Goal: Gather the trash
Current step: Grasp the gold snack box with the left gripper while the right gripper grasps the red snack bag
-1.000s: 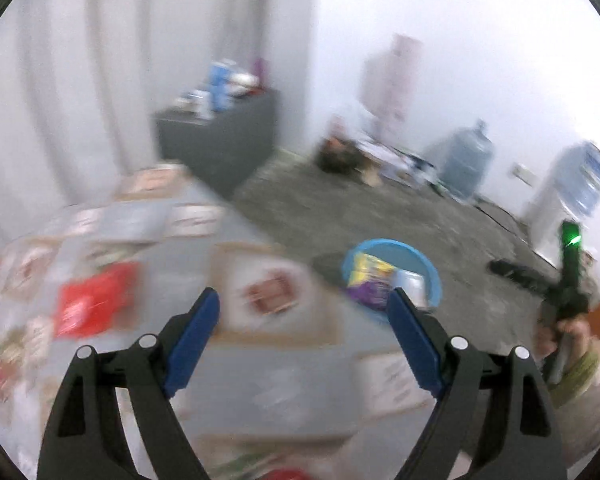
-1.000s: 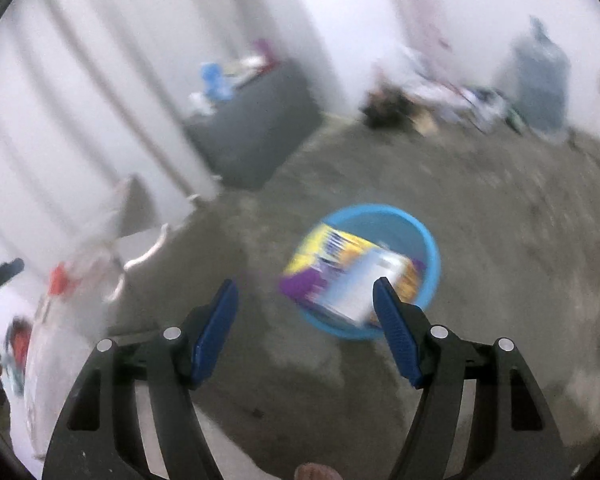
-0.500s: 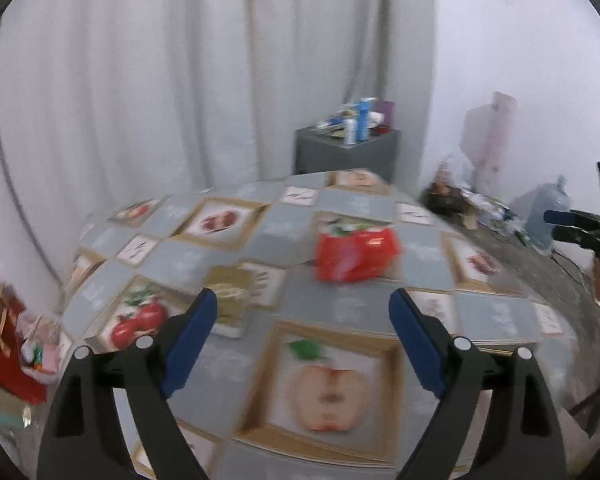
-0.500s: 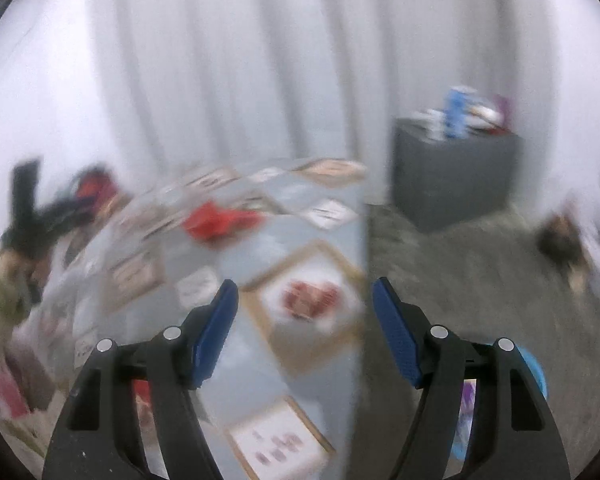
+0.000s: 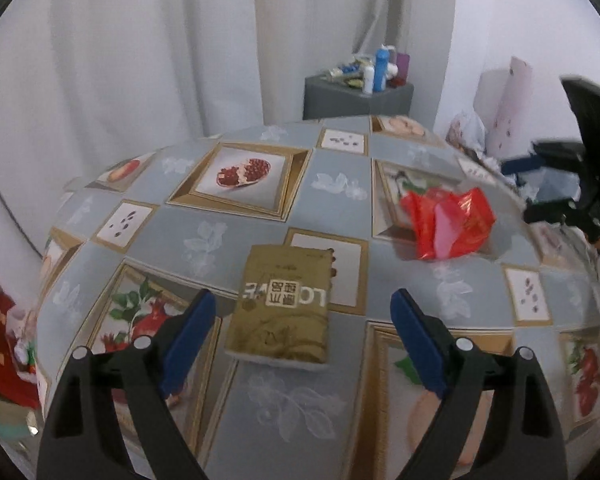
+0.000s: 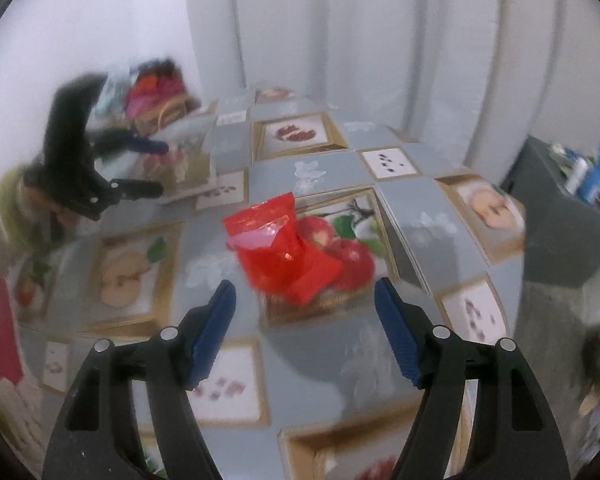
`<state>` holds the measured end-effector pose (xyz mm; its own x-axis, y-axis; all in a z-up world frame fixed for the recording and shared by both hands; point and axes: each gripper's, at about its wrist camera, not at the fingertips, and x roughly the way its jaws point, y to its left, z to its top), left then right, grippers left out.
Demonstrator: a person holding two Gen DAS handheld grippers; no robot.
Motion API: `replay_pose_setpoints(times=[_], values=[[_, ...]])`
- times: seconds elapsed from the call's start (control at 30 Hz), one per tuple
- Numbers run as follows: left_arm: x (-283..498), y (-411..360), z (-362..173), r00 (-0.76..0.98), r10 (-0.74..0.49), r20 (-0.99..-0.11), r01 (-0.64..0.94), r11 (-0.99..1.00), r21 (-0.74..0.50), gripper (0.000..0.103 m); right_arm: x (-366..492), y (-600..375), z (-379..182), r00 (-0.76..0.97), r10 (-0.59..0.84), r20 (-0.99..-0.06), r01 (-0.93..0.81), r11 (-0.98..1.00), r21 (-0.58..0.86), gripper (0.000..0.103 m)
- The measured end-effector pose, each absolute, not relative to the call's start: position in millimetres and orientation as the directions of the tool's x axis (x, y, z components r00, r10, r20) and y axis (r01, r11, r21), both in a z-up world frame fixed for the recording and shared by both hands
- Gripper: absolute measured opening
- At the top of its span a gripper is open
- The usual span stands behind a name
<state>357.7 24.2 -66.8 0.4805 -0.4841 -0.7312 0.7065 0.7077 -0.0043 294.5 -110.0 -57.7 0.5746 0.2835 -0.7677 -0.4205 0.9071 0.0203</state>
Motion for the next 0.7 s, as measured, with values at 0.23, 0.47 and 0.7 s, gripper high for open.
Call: replay_pose_setpoints(times=[0.23,0.47,0.7], values=[[365.8,11.3,-82.6,0.462,-0.457,-0.76,0.75,0.659,0.06,0.087,335.0,-80.7,-83.0,0.447,0.292,-0.845,-0.596,0.802,-0.038,0.074],[369.4,2.8,-93.1,0.432,-0.431,-0.792,0.775,0.626,0.082,0.087,357.5,-77.2,-94.9,0.362,0.286,-0.887,-0.66,0.751,-0.028,0.074],[375.2,0.5,-92.6,0.405,-0.446,-0.798,0.784,0.618,0.053,0.08,367.1,-77.1,-100.7,0.302,0.303,-0.904,-0.687,0.726,0.013,0.062]])
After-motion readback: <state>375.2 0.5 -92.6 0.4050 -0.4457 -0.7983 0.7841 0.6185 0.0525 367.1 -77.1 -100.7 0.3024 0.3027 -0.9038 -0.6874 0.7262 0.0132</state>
